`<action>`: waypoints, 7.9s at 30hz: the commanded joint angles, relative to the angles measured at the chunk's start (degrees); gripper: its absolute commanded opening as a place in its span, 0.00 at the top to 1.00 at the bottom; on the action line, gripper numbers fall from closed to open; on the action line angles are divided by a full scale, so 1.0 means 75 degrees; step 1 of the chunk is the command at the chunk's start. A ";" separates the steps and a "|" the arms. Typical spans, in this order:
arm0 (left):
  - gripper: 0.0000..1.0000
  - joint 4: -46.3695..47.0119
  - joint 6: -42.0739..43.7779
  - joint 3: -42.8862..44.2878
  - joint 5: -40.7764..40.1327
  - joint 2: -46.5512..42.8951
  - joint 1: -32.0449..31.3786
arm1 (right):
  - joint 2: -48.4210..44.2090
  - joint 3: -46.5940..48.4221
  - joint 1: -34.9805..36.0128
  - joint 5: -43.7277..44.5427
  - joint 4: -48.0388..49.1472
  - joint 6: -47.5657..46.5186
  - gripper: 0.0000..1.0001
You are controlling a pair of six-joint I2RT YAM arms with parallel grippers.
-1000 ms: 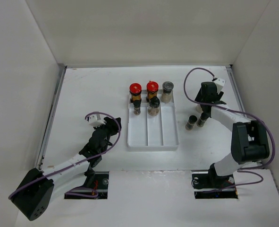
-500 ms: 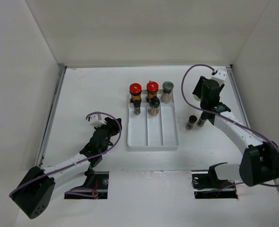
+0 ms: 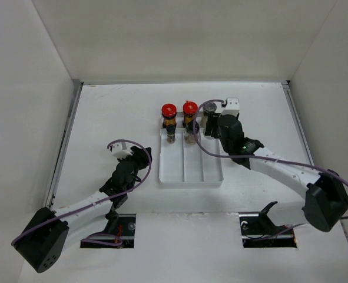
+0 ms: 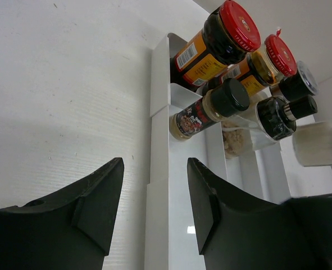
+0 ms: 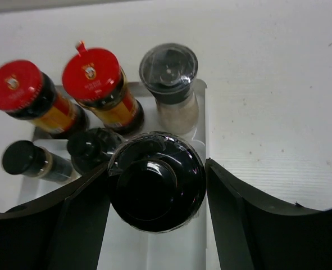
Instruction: Organize the condiment bottles
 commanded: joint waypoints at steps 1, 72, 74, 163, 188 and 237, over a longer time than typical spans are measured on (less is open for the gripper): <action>0.53 0.0463 -0.0017 -0.0003 0.0043 -0.0097 -0.0048 | 0.0360 0.0298 -0.0089 -0.0057 0.0786 -0.0039 0.47; 0.53 0.0463 -0.0040 -0.0014 0.0019 -0.0062 -0.0024 | -0.1559 -0.1508 -0.1602 0.0385 -0.1838 0.1145 0.55; 0.53 0.0463 -0.0040 0.0032 0.0054 0.0032 -0.0036 | -0.1910 -0.1297 -0.1368 0.0643 -0.2095 0.1087 0.57; 0.52 0.0404 -0.0064 -0.0038 0.0055 -0.0203 0.0023 | -0.1055 -0.1542 -0.3090 0.0468 -0.1358 0.1180 0.60; 0.41 0.0440 -0.0052 -0.0026 -0.0016 -0.0003 0.0105 | 0.0196 -0.0171 0.0602 0.0176 -0.0480 0.1016 0.60; 0.24 -0.4740 -0.0298 0.2763 0.0652 0.0677 0.1382 | -0.1948 -0.3944 -0.2175 0.0587 0.2695 0.3091 0.00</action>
